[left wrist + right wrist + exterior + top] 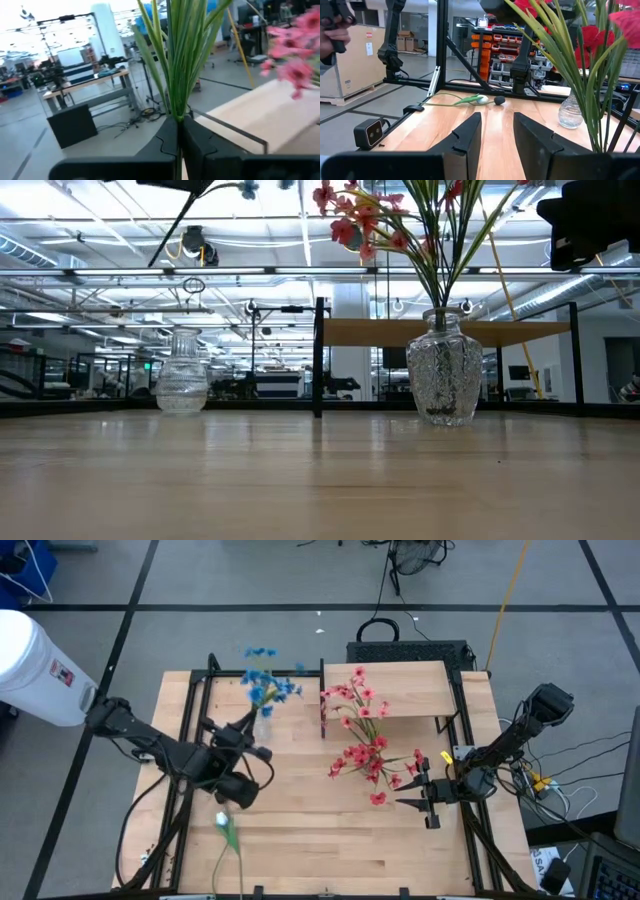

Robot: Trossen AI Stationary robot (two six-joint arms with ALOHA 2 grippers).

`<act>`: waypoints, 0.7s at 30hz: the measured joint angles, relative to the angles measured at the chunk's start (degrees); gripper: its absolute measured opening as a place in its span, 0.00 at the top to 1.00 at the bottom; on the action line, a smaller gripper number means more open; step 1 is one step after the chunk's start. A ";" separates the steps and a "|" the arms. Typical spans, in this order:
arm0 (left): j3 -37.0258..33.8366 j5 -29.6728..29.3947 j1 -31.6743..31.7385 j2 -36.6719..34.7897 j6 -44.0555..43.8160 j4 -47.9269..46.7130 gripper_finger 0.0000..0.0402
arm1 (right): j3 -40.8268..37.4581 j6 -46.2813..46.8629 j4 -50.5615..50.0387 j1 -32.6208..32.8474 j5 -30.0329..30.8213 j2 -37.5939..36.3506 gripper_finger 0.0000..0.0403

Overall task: Pick and place flowers into a vace then onto a shelf
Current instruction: Put the blue flowers into the left transparent vase

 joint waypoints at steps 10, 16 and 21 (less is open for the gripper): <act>-3.24 -1.09 2.13 -0.05 -21.07 -11.49 0.98 | 0.00 0.11 -0.82 -0.74 0.00 0.02 0.74; -8.38 -0.75 -6.21 -0.03 -27.00 -6.56 0.98 | 0.00 0.83 -1.29 -1.12 -0.15 0.02 0.74; -11.84 -0.64 -16.27 0.10 -27.06 -1.95 0.98 | 0.00 2.12 -3.04 -1.14 -0.18 0.04 0.74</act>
